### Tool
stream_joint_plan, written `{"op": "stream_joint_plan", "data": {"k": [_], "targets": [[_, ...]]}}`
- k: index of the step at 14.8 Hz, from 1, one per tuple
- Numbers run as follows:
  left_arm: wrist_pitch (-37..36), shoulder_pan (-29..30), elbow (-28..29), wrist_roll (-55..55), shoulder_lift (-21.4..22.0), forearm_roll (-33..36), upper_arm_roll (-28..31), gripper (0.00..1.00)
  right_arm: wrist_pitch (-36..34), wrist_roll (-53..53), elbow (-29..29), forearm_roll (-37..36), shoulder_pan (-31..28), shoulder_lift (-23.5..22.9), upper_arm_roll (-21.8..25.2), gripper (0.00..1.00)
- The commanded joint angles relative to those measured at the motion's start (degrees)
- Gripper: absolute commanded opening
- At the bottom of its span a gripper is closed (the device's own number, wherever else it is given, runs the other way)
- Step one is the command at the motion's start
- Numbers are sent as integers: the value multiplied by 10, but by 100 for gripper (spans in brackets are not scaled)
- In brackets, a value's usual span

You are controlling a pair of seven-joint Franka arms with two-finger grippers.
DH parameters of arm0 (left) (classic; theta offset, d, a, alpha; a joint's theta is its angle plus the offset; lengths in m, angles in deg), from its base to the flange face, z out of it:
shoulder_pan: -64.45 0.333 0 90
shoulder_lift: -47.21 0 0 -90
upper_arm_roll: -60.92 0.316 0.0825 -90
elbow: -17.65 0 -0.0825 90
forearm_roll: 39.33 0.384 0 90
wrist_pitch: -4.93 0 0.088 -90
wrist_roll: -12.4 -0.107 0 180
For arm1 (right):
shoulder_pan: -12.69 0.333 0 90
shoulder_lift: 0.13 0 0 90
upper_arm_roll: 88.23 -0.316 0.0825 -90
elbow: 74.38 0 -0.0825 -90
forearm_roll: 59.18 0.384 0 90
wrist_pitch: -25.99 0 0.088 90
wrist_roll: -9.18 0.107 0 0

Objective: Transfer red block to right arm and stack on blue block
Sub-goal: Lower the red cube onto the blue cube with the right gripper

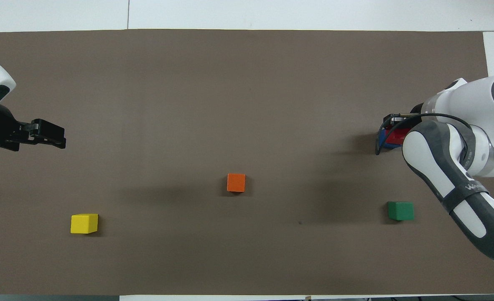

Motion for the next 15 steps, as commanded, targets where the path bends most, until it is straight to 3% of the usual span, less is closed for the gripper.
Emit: {"op": "stream_joint_plan", "data": {"k": [1, 2, 9, 15], "targets": [[1, 3, 6, 0, 10, 8, -2, 100, 1, 0, -7, 10, -4, 8, -2, 85], [0, 3, 6, 0, 10, 8, -2, 100, 1, 1, -7, 10, -4, 8, -2, 99], [0, 3, 5, 0, 10, 8, -2, 100, -10, 1, 15, 11, -4, 5, -2, 100], [0, 3, 6, 0, 10, 8, -2, 100, -123, 4, 80, 13, 2, 31, -2, 100]]}}
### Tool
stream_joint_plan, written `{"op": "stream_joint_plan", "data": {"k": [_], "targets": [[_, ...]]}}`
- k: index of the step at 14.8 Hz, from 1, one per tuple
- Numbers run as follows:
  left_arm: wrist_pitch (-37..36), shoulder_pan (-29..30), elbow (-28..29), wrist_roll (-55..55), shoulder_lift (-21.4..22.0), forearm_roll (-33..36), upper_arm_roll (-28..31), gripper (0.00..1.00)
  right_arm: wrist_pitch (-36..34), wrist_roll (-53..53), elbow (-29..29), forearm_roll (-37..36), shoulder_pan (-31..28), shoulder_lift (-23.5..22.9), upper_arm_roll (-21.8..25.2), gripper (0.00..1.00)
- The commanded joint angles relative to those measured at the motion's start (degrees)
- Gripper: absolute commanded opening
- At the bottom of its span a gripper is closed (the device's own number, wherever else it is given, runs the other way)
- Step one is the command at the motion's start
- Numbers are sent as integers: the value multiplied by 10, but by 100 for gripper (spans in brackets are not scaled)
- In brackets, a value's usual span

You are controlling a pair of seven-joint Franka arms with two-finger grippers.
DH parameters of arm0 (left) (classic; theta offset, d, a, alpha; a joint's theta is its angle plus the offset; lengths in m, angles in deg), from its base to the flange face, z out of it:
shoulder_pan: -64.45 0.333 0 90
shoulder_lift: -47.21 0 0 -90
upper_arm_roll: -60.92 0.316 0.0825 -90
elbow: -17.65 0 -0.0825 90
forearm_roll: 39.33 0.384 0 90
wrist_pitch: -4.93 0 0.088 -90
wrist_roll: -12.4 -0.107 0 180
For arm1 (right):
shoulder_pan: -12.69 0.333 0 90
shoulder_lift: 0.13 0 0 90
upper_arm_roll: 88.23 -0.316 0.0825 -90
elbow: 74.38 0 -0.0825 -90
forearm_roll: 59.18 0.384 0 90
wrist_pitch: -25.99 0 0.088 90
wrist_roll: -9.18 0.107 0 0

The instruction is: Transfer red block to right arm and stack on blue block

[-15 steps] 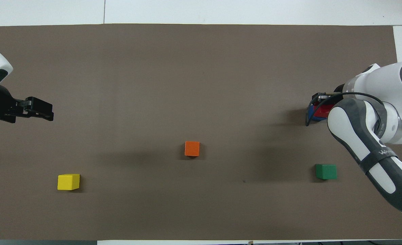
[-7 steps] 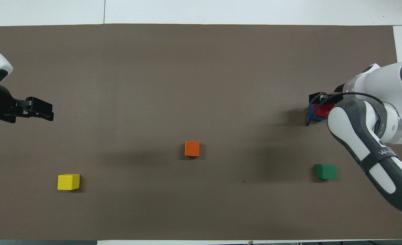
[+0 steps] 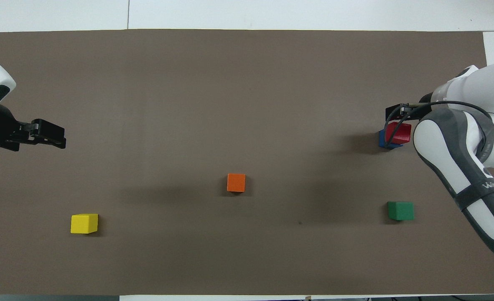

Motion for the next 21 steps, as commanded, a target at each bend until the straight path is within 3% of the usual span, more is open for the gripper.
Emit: {"op": "stream_joint_plan", "data": {"k": [1, 8, 12, 21], "targets": [[0, 3, 6, 0, 10, 8, -2, 100, -65, 4, 24, 13, 1, 31, -1, 100], [0, 3, 6, 0, 10, 8, -2, 100, -244, 4, 72, 9, 1, 110, -1, 100], [1, 3, 6, 0, 10, 8, -2, 100, -384, 3, 180, -7, -1, 101, -1, 100], [0, 3, 6, 0, 10, 8, -2, 100, -327, -6, 181, -47, -11, 93, -1, 100]]}}
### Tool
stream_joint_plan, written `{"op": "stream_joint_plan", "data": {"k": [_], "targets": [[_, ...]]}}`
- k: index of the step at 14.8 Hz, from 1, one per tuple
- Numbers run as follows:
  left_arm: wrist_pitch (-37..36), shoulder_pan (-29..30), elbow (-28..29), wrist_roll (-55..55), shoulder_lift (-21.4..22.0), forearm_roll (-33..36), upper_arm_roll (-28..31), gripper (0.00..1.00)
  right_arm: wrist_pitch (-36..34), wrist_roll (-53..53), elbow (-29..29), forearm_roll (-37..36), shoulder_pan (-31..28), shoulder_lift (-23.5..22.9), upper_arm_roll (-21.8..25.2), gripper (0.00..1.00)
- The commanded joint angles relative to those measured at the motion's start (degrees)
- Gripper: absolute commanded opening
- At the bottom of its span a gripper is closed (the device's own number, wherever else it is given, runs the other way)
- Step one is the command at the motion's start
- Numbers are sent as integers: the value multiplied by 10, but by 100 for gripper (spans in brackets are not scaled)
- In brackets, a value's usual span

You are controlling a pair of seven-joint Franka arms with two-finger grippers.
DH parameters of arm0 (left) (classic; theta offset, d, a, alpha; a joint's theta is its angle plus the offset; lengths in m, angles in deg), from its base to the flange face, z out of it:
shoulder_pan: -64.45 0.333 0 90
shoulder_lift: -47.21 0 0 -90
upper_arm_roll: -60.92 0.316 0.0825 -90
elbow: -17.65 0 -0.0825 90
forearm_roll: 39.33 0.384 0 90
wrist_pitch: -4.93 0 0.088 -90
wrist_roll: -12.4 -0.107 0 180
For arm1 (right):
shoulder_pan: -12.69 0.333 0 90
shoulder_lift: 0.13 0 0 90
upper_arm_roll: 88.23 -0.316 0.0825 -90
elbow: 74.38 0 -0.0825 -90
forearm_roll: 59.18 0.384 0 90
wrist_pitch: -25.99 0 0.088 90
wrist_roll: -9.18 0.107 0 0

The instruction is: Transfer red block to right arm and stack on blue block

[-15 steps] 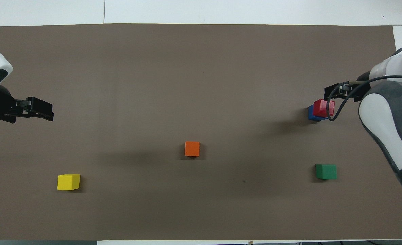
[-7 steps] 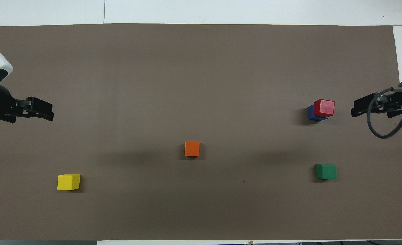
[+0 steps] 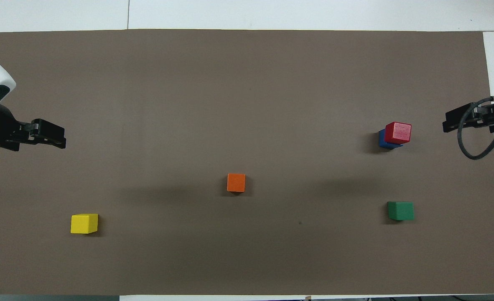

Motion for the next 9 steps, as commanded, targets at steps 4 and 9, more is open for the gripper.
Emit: {"op": "stream_joint_plan", "data": {"k": [4, 9], "targets": [[0, 3, 6, 0, 10, 8, -2, 100, 2, -5, 8, -9, -8, -3, -4, 100], [1, 3, 6, 0, 10, 8, -2, 100, 0, -22, 7, -12, -7, -3, -4, 100]]}}
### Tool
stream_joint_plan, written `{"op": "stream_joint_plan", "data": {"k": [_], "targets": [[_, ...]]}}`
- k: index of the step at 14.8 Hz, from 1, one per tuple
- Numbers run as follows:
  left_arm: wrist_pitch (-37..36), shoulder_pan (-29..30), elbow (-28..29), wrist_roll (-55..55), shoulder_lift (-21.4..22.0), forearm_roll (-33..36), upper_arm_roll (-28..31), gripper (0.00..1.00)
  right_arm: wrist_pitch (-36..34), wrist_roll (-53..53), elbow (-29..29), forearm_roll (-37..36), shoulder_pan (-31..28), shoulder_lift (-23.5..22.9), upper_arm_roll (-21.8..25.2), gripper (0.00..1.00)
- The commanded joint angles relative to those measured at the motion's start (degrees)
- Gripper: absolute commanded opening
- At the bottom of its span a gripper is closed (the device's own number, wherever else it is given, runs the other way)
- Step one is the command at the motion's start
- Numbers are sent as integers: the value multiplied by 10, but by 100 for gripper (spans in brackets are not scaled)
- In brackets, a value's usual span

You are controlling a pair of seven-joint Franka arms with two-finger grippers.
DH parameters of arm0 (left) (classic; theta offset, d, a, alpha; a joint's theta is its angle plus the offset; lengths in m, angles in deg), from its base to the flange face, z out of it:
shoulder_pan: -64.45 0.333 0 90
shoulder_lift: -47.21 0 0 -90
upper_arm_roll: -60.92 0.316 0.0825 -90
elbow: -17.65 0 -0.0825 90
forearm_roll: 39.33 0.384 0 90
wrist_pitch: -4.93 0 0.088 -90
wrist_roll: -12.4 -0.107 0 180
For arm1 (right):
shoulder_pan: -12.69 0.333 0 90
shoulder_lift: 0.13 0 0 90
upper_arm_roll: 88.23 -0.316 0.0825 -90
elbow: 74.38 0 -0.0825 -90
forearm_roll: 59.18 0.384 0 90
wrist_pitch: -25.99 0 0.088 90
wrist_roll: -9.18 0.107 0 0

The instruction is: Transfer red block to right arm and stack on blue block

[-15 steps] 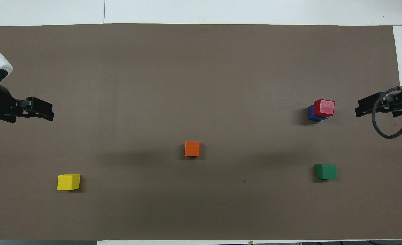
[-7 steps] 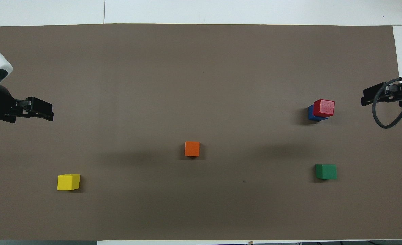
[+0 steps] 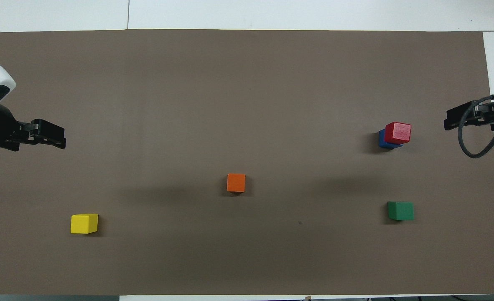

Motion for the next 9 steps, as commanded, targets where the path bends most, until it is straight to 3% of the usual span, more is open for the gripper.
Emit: {"op": "stream_joint_plan", "data": {"k": [1, 9], "targets": [[0, 3, 6, 0, 10, 8, -2, 100, -2, -17, 7, -9, -6, -2, -4, 100], [1, 3, 5, 0, 10, 8, -2, 100, -6, -18, 1, -9, -7, 1, -4, 100]]}}
